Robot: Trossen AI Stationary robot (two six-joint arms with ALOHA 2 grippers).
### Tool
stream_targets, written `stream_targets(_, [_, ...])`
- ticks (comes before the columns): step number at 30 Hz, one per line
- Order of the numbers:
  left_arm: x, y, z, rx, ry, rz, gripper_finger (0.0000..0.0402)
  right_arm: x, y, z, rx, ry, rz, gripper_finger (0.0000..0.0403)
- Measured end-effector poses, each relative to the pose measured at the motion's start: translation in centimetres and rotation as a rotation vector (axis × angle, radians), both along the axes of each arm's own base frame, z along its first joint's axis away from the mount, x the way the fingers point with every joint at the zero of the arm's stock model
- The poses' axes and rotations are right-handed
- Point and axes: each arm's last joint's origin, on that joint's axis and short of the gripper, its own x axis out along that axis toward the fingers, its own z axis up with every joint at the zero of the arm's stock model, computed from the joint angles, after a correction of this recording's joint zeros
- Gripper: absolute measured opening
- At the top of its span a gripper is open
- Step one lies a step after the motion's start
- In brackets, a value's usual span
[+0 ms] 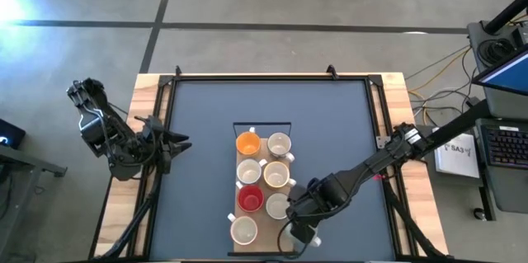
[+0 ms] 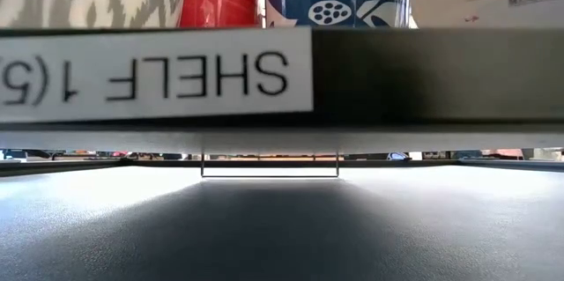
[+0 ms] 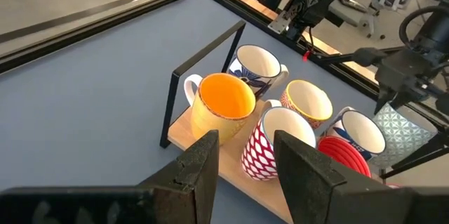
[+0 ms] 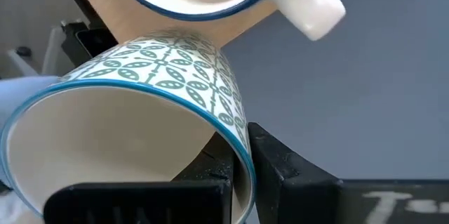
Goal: Place coffee mugs
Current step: Put the light blue mug on the shelf
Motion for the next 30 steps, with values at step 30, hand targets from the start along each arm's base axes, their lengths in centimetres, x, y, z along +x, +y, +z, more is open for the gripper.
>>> stream_targets(30, [0.0,0.1,0.0,0.002,0.0,-0.001,0.012,1.8,0.8,-1.6,-0.033,-0.126,0.152,0.0013])
